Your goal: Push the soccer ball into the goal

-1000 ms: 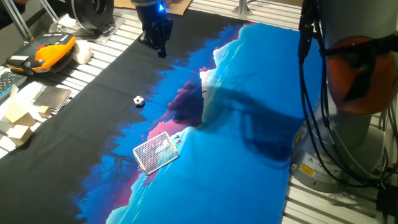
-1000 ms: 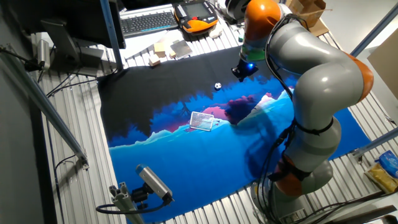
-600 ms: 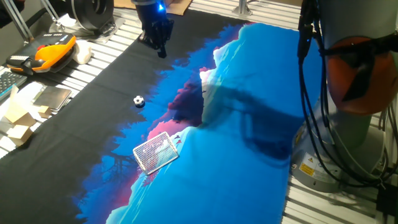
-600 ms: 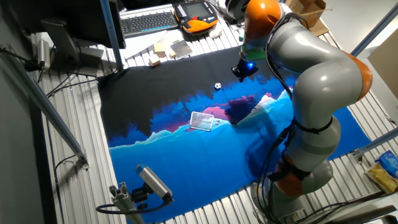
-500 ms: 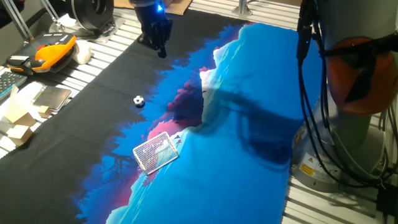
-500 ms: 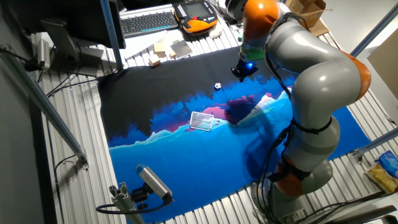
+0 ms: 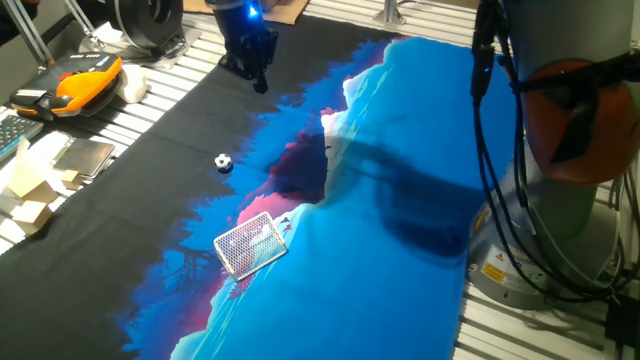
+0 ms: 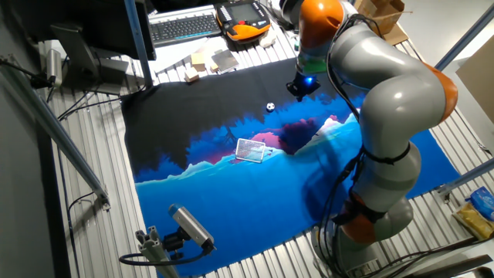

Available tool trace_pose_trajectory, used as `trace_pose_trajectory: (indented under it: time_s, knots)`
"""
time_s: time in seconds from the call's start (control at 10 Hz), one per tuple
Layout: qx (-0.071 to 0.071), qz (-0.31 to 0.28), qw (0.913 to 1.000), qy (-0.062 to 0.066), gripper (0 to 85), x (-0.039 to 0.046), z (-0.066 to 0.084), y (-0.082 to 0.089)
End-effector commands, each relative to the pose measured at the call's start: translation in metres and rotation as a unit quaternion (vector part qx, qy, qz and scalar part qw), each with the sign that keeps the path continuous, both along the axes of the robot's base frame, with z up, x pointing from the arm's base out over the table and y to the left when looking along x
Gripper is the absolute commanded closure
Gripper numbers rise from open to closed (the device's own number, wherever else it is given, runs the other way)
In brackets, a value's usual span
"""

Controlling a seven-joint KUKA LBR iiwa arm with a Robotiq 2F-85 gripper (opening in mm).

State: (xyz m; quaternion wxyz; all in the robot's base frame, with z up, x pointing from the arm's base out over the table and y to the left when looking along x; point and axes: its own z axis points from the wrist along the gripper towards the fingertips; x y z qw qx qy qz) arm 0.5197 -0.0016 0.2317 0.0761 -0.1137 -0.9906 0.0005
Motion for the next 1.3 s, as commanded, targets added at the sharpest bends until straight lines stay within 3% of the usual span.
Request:
trace_pose_trajectory:
  time_s: [0.0,0.2,0.3,0.5,0.6,0.9,1.2]
  knots:
    - [0.008,-0.009,0.9999,-0.002,68.0,0.0037,-0.003,-0.001]
    - [0.017,-0.041,0.9990,0.005,68.0,0.0188,-0.014,-0.004]
    - [0.016,-0.050,0.9986,0.000,51.0,0.0261,-0.020,-0.006]
    - [0.018,-0.075,0.9970,-0.003,51.0,0.0390,-0.035,-0.008]
    - [0.012,-0.081,0.9966,-0.009,51.0,0.0437,-0.042,-0.007]
    - [-0.008,-0.117,0.9925,-0.034,51.0,0.0510,-0.066,0.000]
    - [-0.006,-0.133,0.9903,-0.040,51.0,0.0606,-0.082,0.000]
